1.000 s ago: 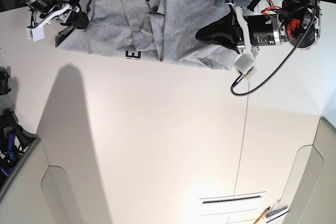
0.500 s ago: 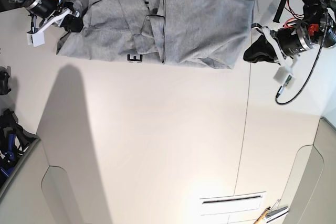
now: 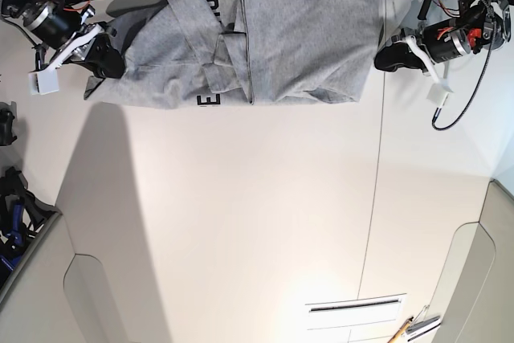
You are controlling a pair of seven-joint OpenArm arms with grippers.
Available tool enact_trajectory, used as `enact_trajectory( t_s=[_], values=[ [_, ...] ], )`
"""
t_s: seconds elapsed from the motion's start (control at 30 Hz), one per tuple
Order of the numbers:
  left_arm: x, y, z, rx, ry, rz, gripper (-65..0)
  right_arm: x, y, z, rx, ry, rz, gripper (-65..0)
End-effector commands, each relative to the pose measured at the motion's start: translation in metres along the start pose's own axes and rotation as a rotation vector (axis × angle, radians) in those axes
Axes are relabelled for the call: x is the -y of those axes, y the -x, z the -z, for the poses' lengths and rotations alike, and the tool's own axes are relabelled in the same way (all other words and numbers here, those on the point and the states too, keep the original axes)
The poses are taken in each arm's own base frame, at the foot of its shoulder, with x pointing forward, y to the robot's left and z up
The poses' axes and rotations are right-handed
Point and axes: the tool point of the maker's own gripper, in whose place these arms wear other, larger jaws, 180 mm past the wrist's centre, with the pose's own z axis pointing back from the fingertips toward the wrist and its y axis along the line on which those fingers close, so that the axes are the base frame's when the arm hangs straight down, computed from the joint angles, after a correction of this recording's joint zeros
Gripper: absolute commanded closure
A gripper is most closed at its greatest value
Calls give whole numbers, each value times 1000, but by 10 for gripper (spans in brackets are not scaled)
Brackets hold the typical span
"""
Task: Fold the T-shirt properly
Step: 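Lift the shirt end with the right gripper and fold it over toward the left gripper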
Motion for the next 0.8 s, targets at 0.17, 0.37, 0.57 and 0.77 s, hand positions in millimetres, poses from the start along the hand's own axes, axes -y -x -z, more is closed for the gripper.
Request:
enact_trajectory(
  t_s=[0.17,0.37,0.57,0.77],
  values=[
    [-1,-5,-4,4,-4,10,0,-63,-19,9,29,-156,-160,0],
    [-1,-5,-4,4,-4,10,0,-133,6,34,-62,-367,-249,0],
    [-1,-5,-4,5,-3,10,0,-206,19,49,-56,-550,-297,0],
    [-1,-5,-4,4,-4,11,0,-261,21,57,-41,-654,-401,0]
  ],
)
